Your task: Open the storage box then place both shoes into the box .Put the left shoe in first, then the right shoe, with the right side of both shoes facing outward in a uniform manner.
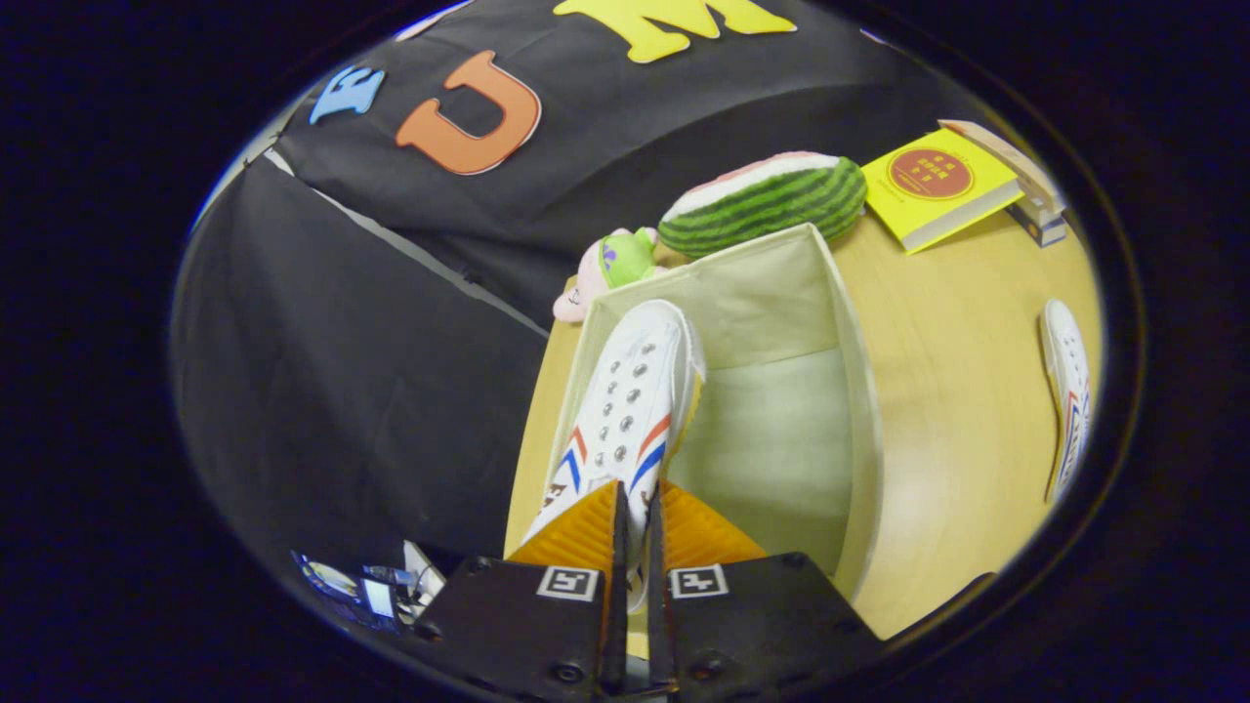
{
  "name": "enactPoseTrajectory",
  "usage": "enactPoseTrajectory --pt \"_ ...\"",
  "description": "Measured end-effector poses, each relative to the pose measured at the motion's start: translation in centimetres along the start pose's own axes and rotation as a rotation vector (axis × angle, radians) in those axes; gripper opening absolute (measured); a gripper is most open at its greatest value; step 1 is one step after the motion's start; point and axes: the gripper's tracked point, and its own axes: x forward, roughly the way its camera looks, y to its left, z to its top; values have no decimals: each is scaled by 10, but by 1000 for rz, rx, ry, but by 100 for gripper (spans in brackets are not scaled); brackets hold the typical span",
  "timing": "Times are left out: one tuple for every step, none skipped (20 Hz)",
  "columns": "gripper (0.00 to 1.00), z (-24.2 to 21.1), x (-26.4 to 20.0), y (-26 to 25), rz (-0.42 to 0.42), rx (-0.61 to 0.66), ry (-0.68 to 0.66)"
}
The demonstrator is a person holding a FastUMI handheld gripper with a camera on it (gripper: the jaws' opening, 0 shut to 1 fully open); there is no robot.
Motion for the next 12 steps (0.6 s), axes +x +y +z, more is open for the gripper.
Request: enactPoseTrajectory --pt "24 4 -7 7 26 2 -14" --pt "50 7 -7 9 27 -24 -27" --pt "76 10 -14 5 18 -50 -37" --pt "100 13 -25 5 10 -79 -44" --pt "100 15 -33 6 10 -104 -51" --pt "100 17 -44 5 2 -127 -56" --pt "100 18 -53 0 -10 -143 -61" --pt "100 21 -64 -7 -27 -161 -62" --pt "100 21 -72 -12 -37 -175 -62" --pt "100 22 -84 -21 -52 -188 -59" --pt "100 24 -94 -30 -67 -197 -57" --pt "100 26 -105 -40 -81 -205 -56"
